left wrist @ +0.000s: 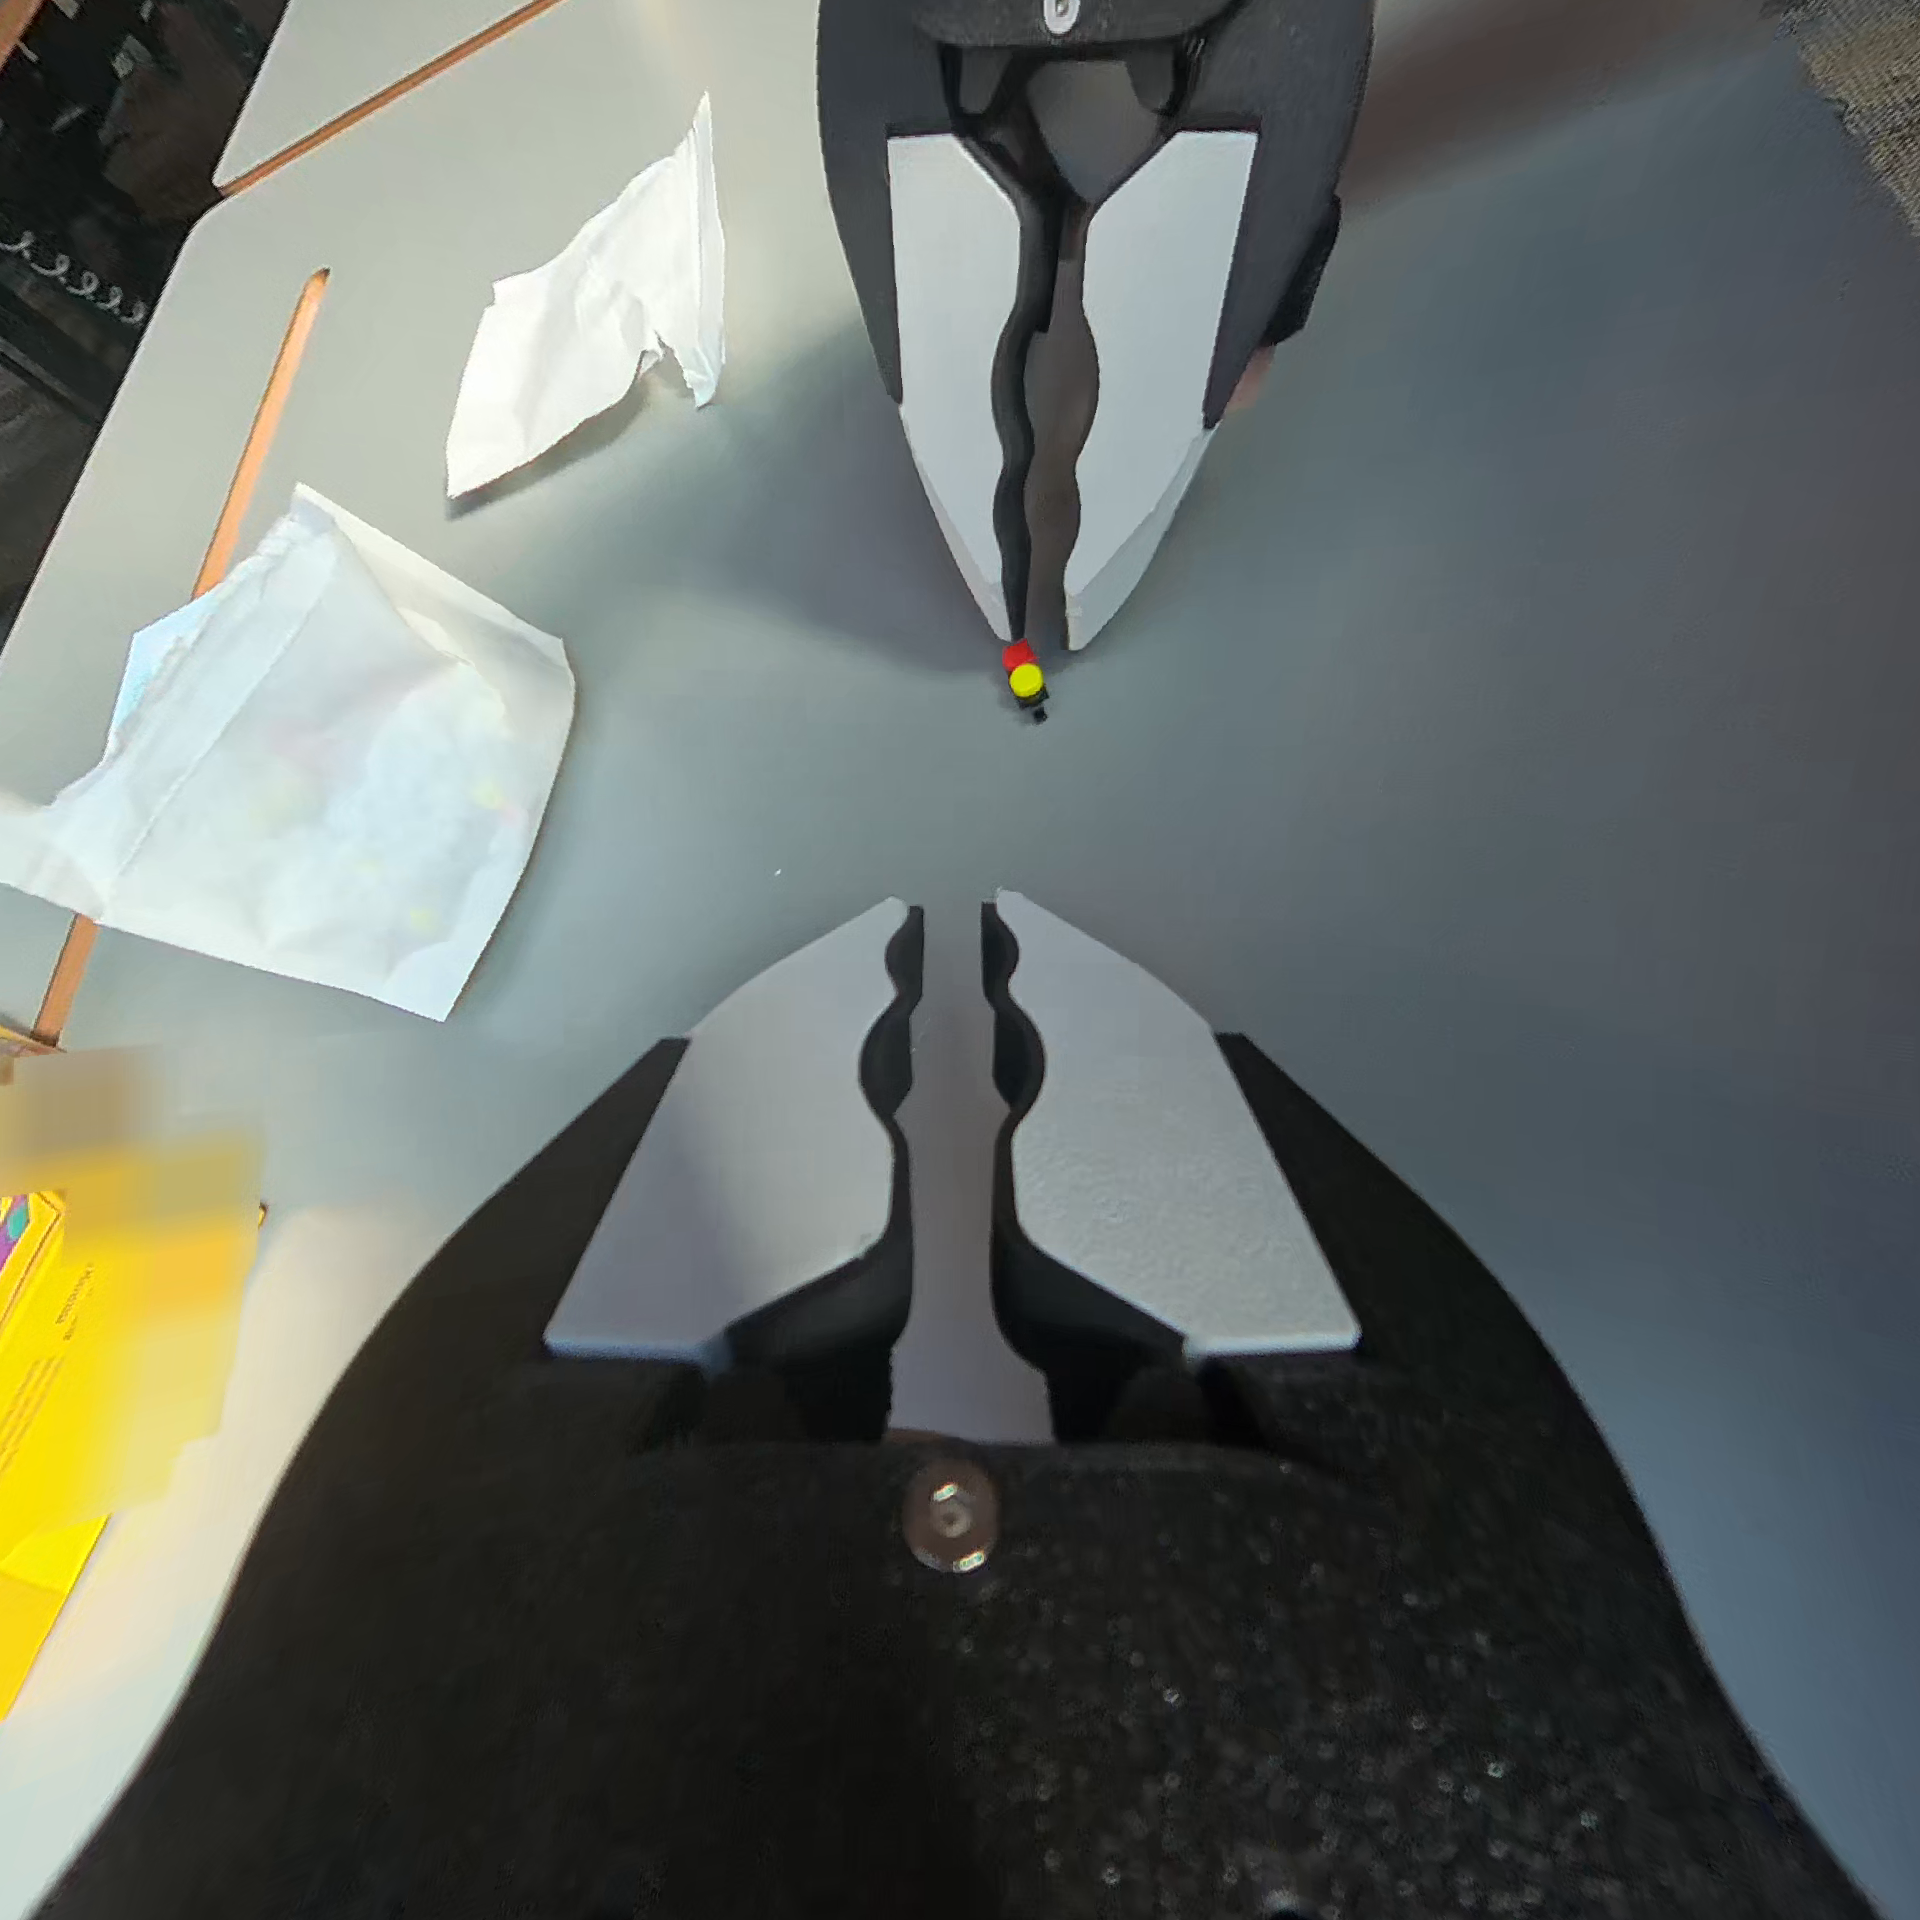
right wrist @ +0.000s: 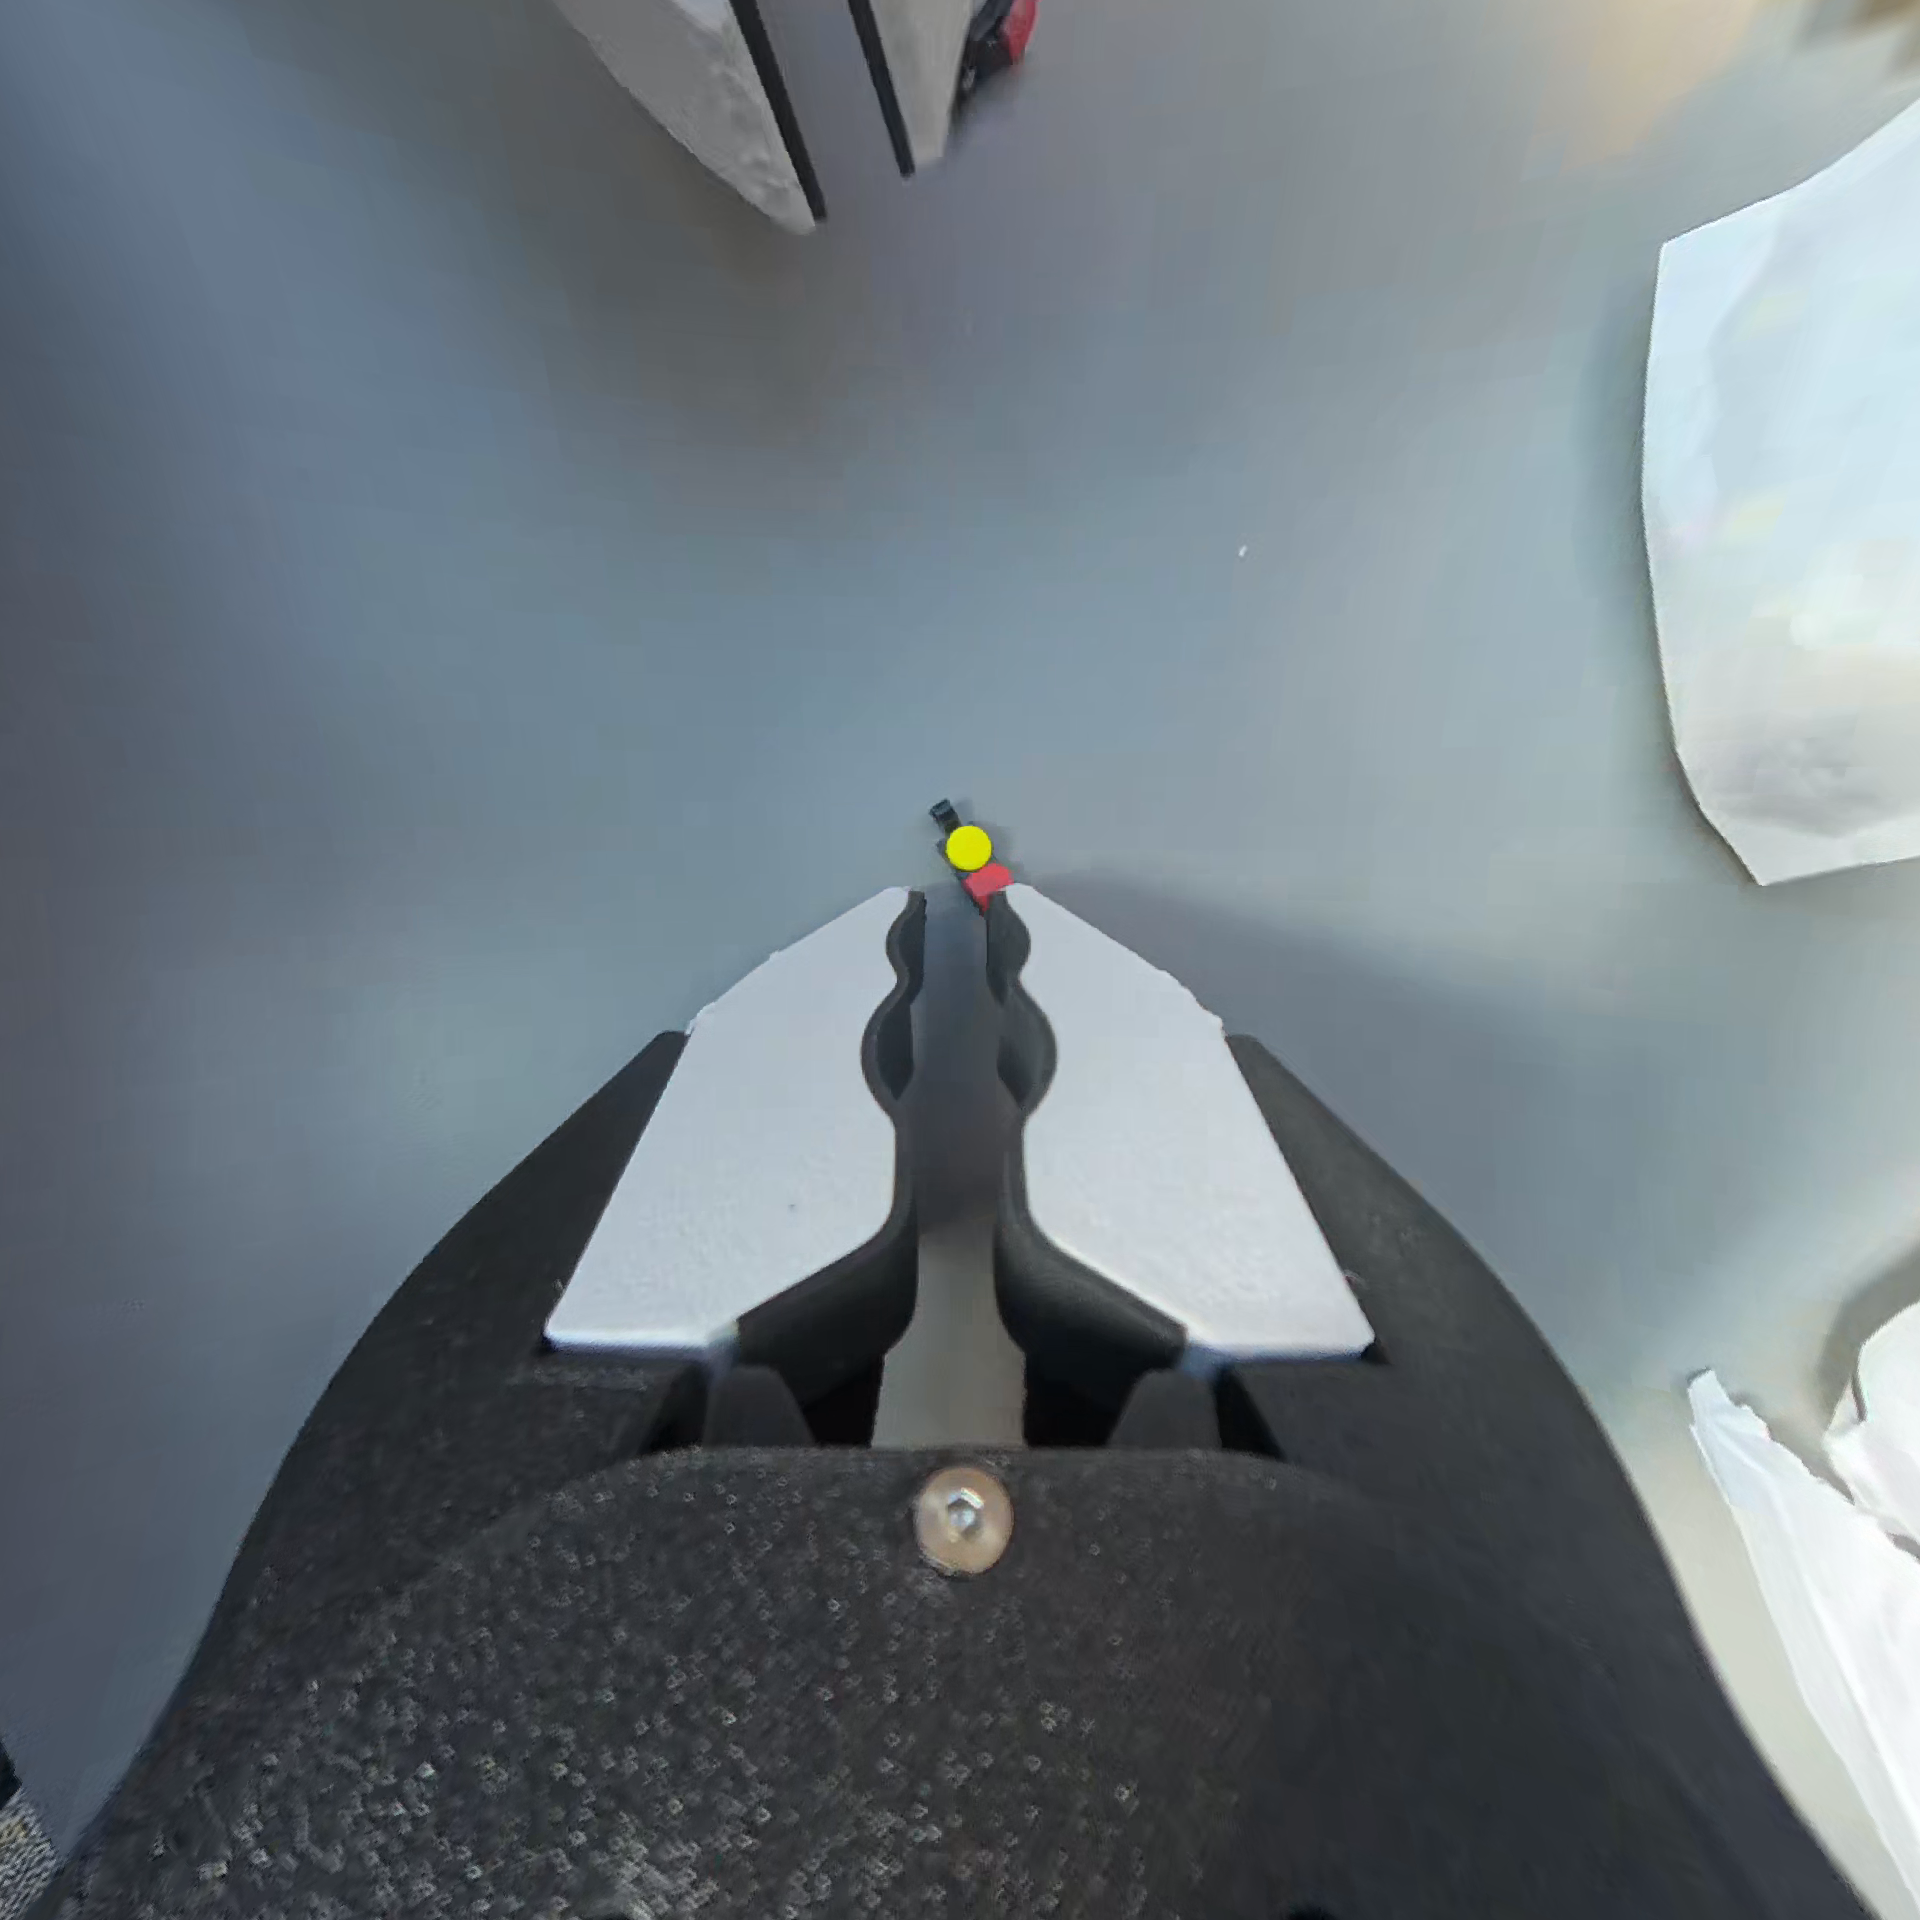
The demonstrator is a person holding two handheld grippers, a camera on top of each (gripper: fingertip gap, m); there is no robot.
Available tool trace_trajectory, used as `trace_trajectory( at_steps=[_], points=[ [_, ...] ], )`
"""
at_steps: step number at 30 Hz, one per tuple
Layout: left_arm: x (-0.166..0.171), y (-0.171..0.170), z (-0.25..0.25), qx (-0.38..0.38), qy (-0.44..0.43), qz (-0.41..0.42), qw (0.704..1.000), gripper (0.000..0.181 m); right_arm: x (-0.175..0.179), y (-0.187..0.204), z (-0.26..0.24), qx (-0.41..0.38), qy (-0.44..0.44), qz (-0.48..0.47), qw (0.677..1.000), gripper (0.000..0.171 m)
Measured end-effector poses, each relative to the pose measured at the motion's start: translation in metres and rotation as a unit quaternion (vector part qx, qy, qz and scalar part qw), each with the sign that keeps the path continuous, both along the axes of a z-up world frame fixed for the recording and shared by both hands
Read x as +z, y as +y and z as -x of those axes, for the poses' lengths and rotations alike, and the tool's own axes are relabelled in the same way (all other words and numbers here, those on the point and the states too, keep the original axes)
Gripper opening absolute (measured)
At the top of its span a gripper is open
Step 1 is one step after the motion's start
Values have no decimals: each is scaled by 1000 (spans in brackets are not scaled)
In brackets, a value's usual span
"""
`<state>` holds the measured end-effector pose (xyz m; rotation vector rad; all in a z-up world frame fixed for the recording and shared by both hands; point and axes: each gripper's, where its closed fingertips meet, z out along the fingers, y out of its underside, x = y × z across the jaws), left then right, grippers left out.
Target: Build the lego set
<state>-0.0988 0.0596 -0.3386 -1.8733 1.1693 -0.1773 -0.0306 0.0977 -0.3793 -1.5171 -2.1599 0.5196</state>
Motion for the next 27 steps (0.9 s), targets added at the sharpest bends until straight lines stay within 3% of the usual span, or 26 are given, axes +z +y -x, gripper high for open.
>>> trace_trajectory(
  at_steps=[6,11,18,27],
  points=[
    [-15,14,-35,-43,15,42,998,11,6,0,3,-10,25,-8,1000,13],
    [-29,26,-60,-54,-15,136,989,13,-4,9,2,18,17,-5,1000,10],
    [-43,34,-58,-45,24,151,987,12,-1,3,6,65,24,31,997,11],
    [-45,31,-59,-106,46,177,977,8,-2,-2,6,92,12,34,995,10]
  ],
)
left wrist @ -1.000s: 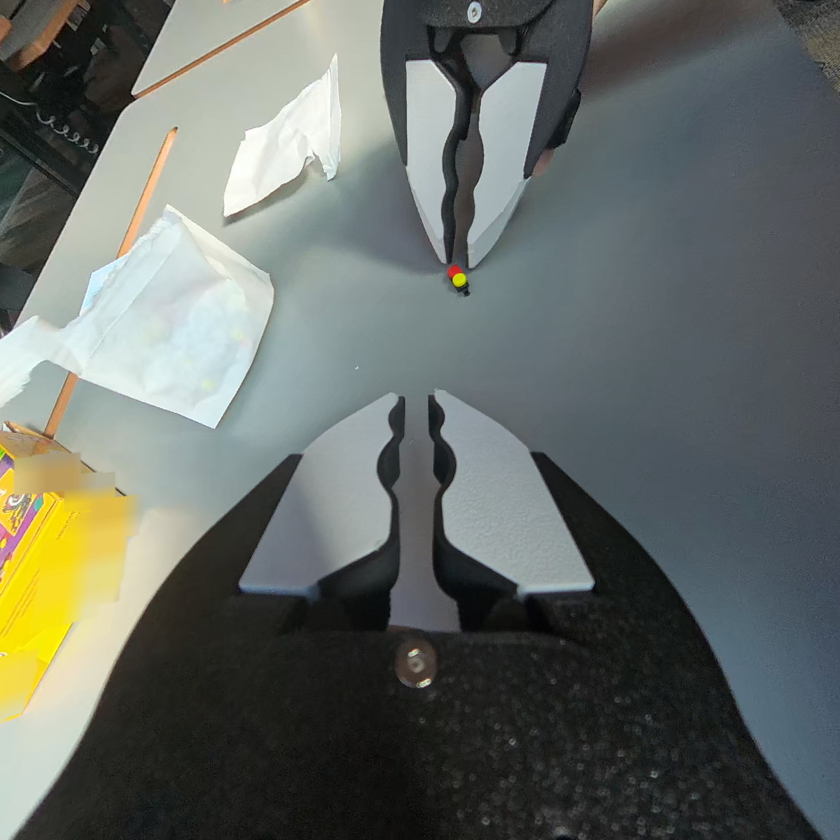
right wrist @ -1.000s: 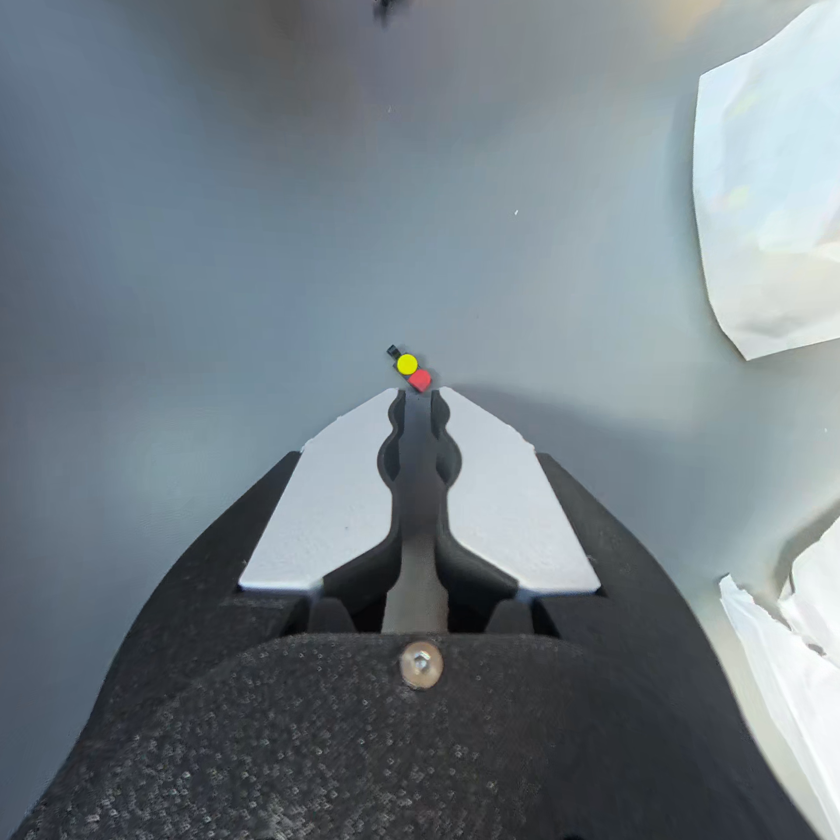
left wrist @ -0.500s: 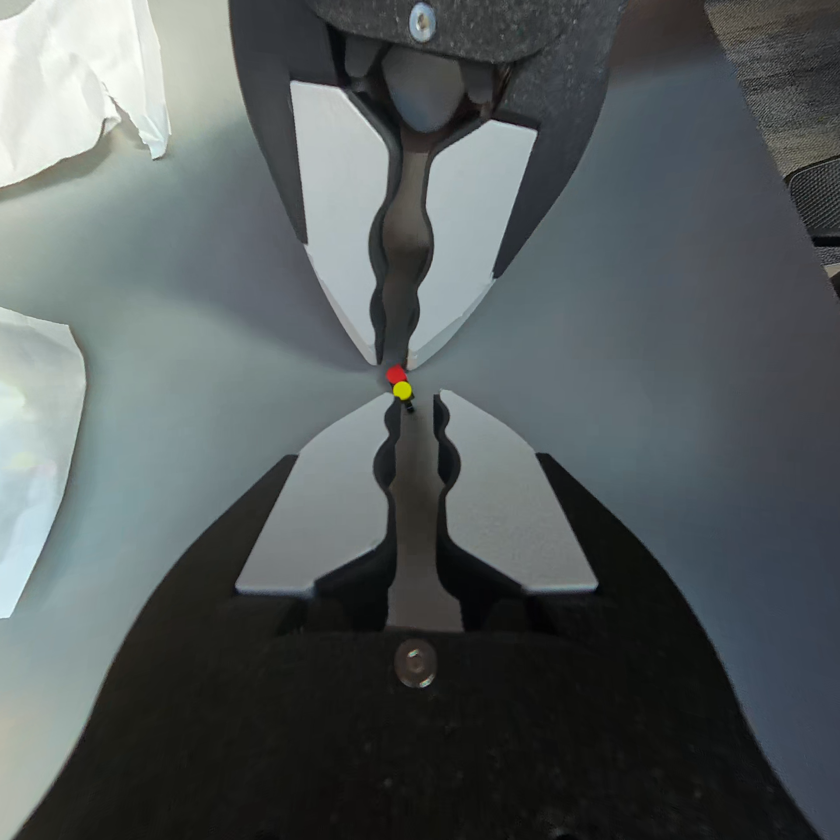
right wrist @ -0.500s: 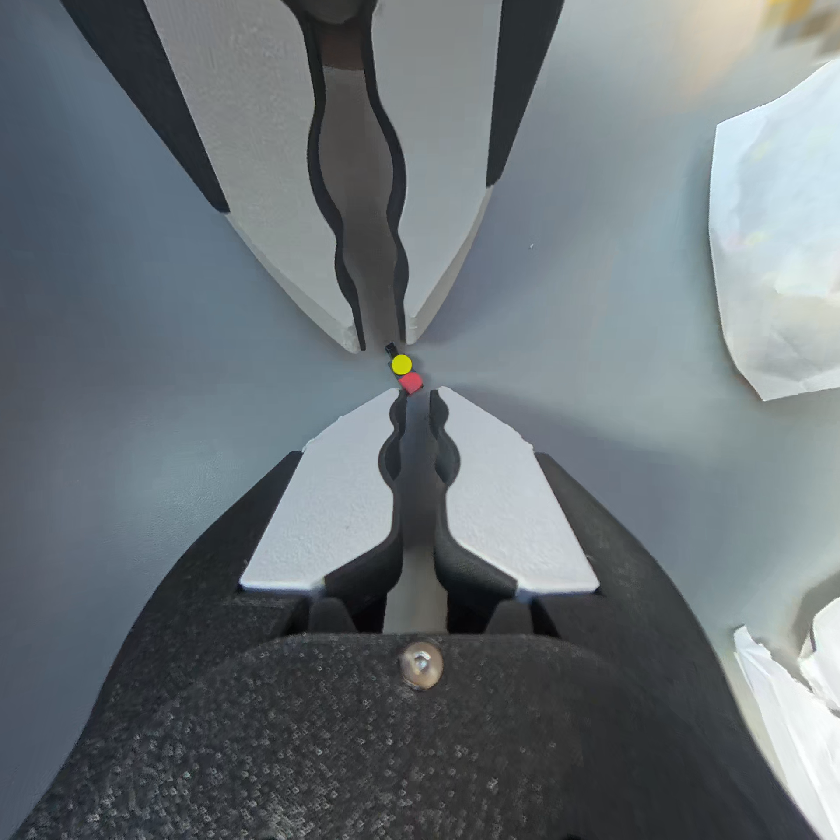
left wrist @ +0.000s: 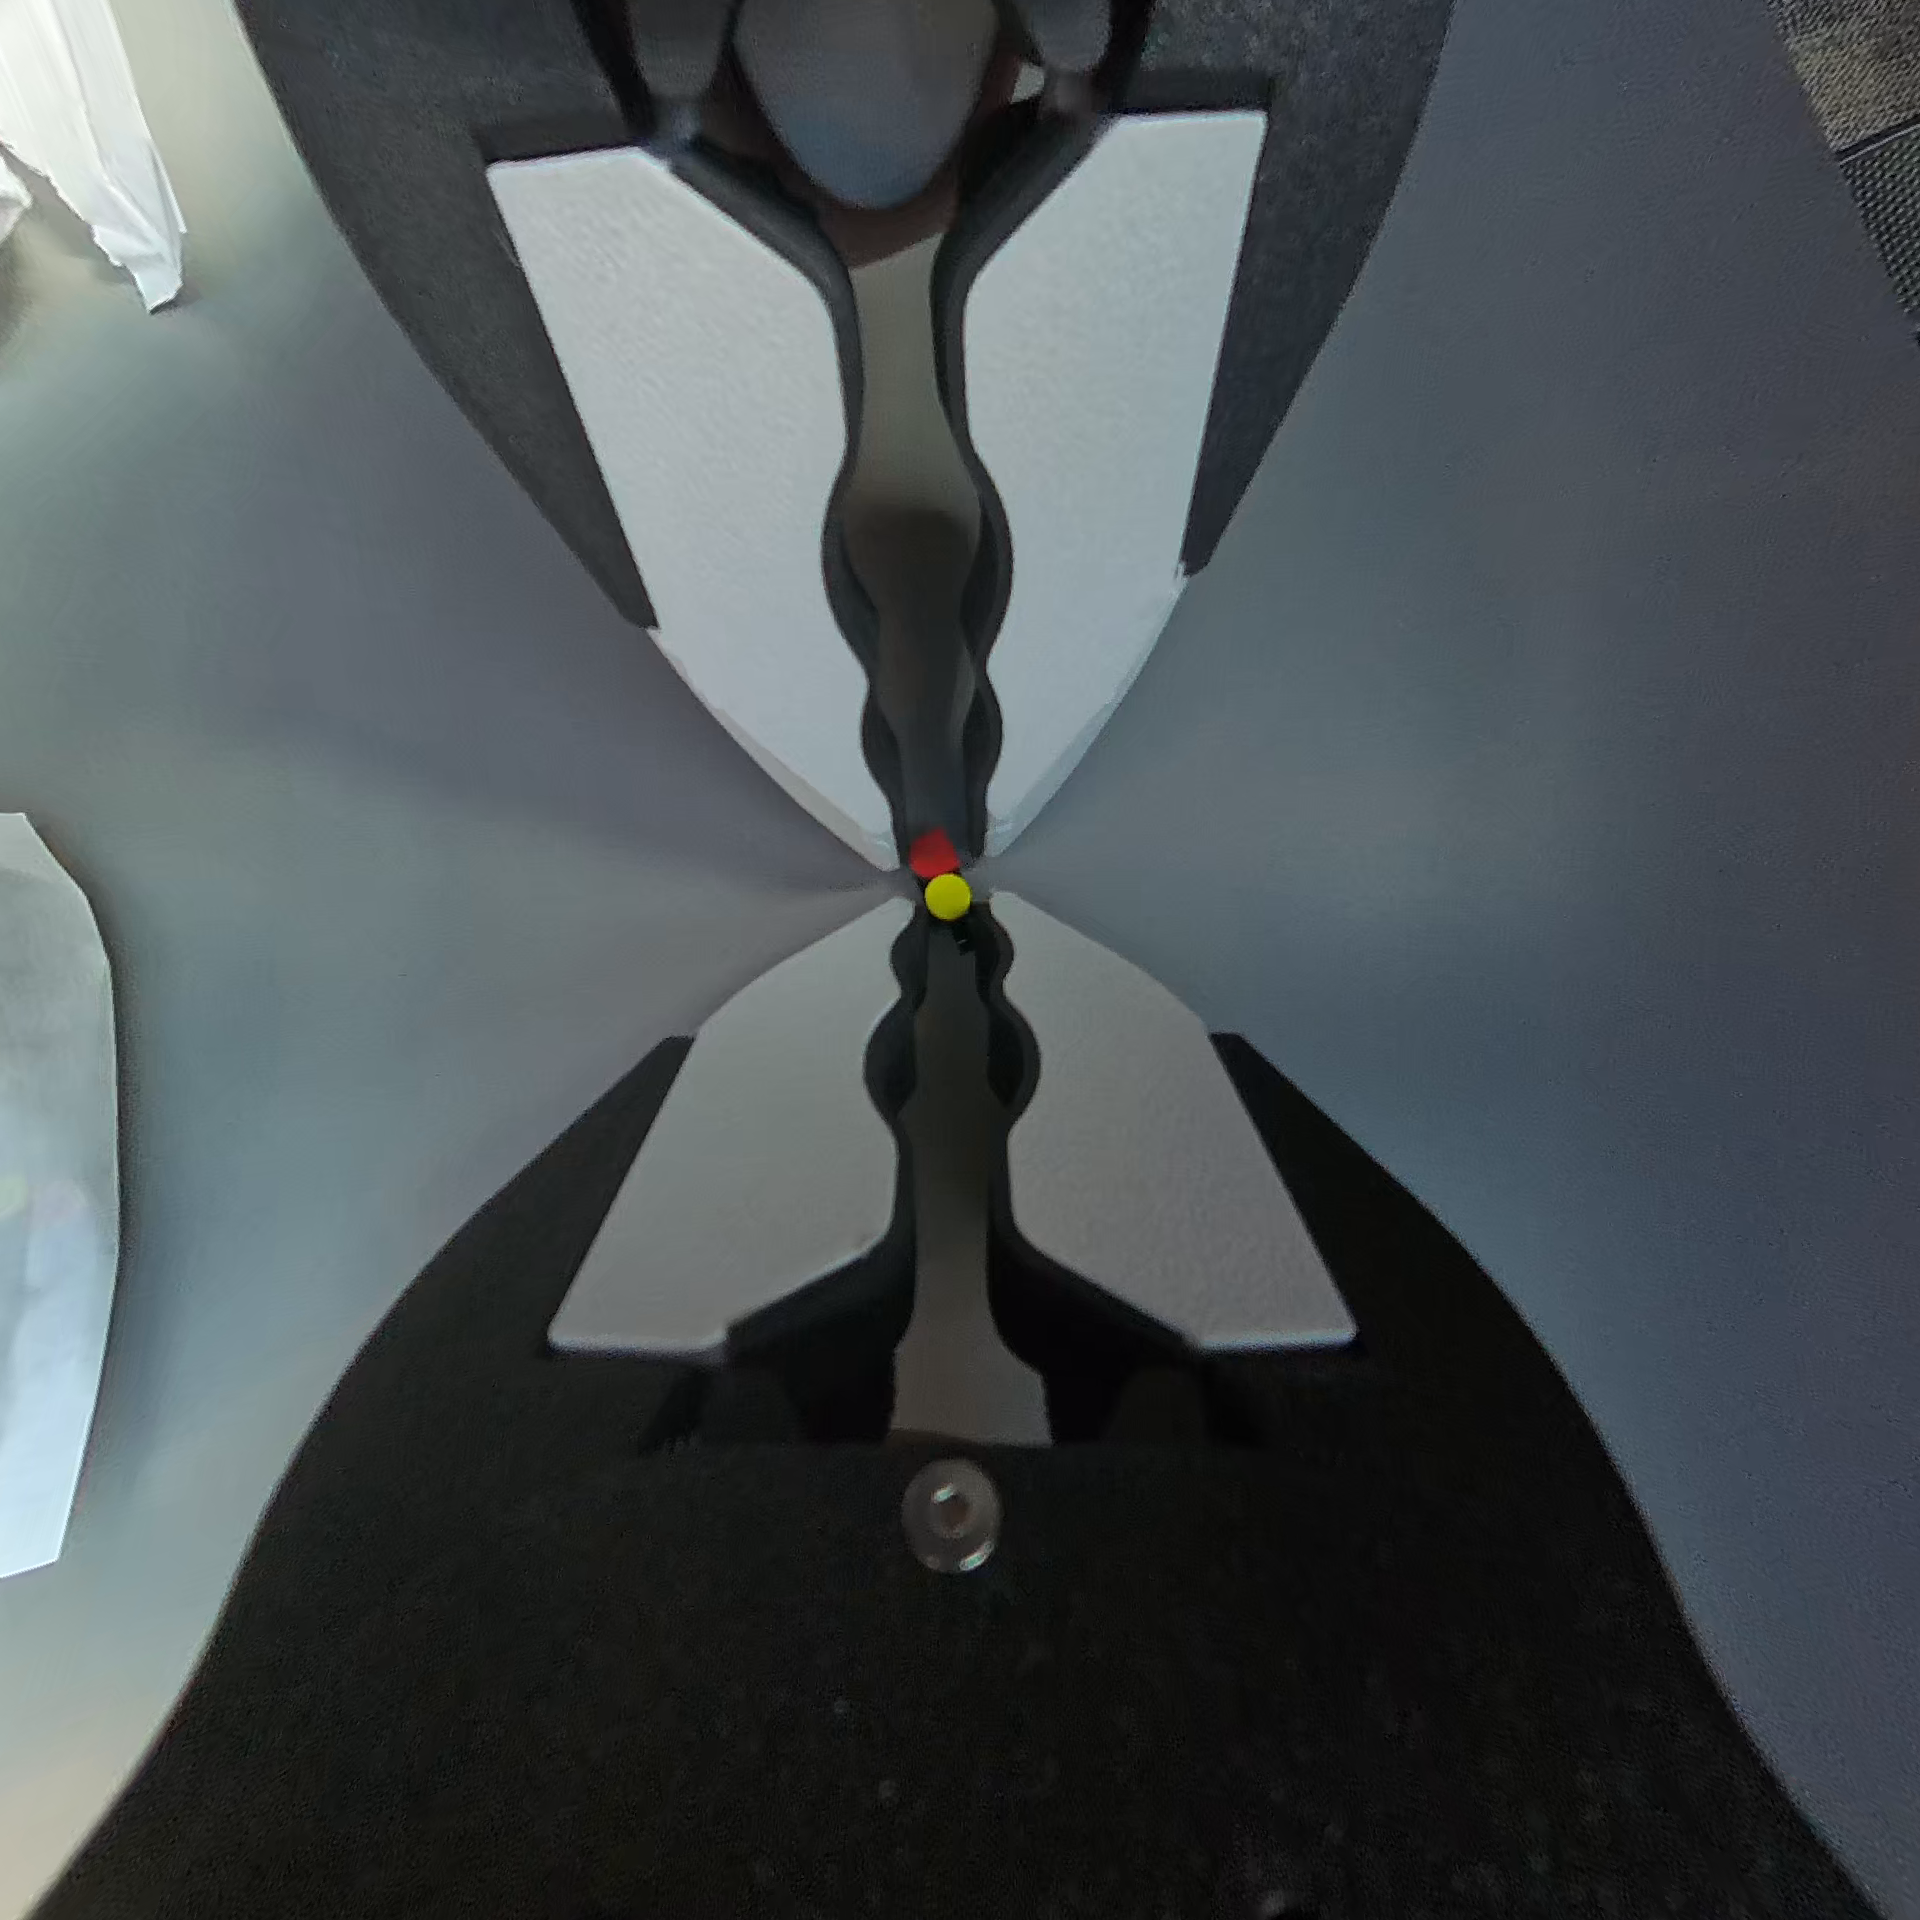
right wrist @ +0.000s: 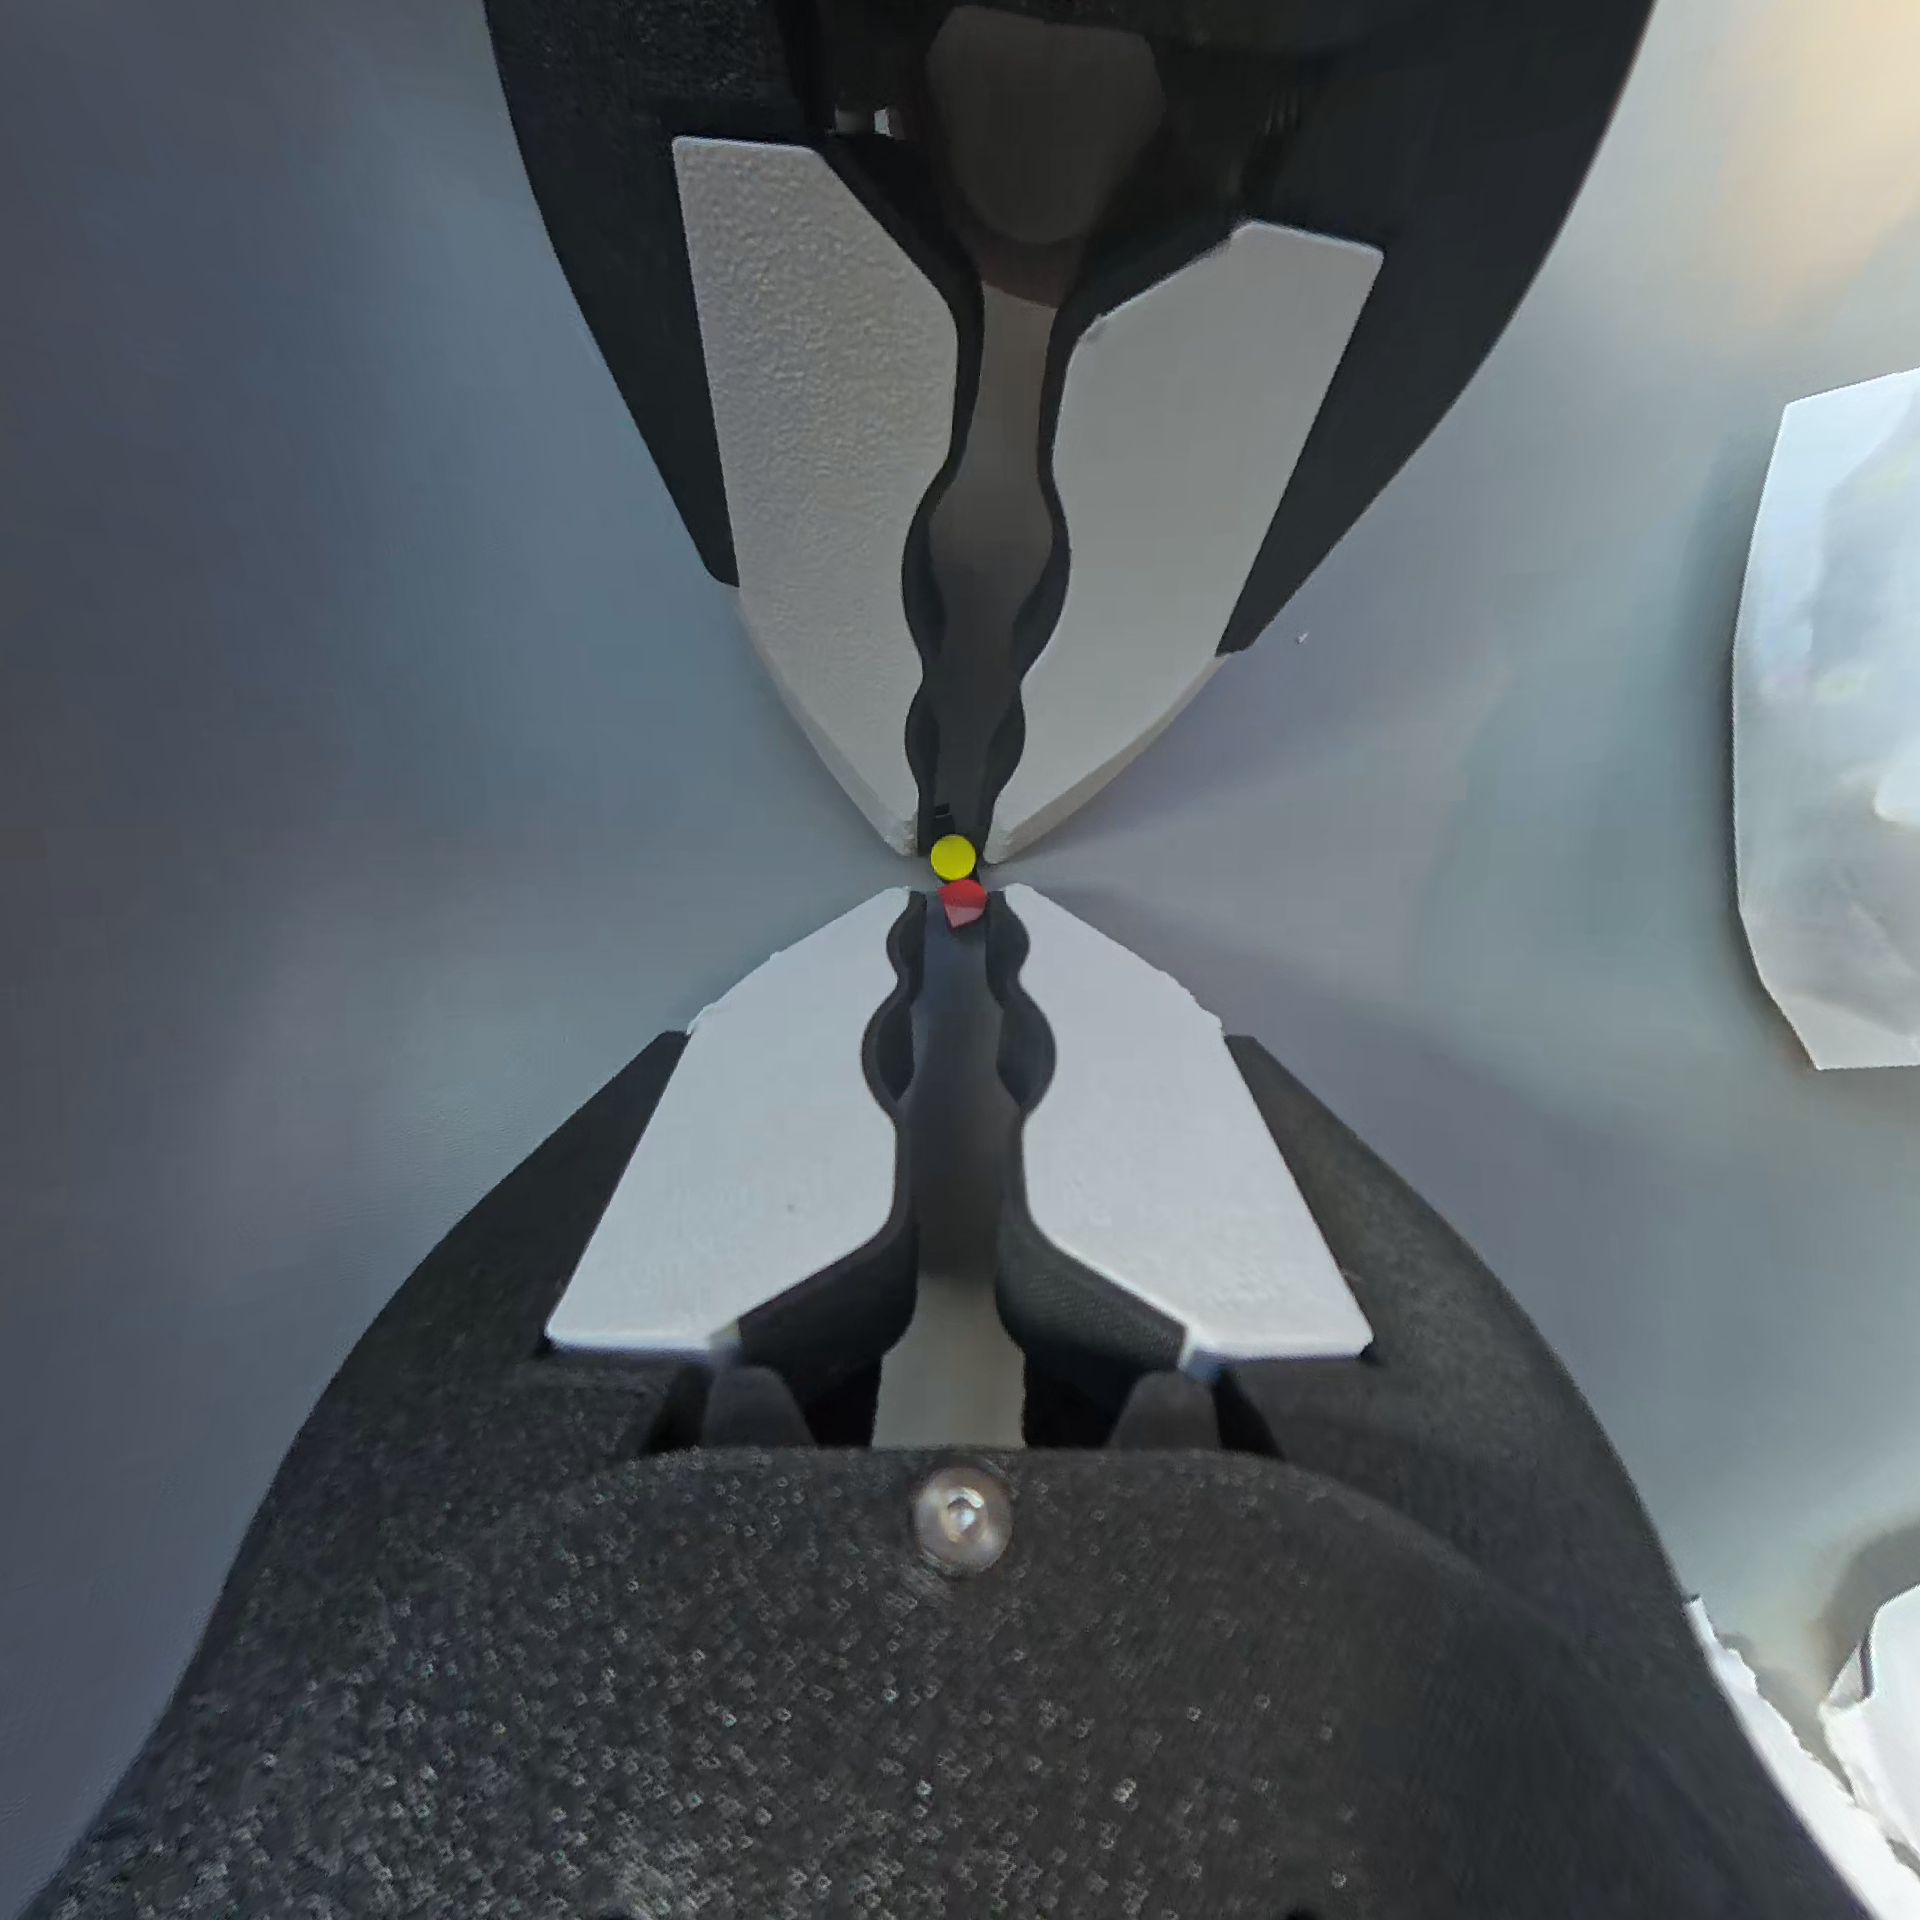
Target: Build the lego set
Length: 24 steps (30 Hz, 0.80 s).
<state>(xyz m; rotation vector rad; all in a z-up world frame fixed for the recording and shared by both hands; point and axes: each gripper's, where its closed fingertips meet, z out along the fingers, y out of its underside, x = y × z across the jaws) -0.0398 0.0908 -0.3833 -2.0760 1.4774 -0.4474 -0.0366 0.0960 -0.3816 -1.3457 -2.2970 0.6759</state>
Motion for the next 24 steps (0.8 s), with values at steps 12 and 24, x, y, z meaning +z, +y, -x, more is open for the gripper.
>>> trace_trajectory(
  at_steps=[12,24],
  points=[
    [1,4,2,-28,29,-3,999,7,-3,2,3,-12,13,13,1000,7],
    [6,3,0,-53,46,-25,997,3,-3,0,4,-46,26,-12,999,7]
  ],
)
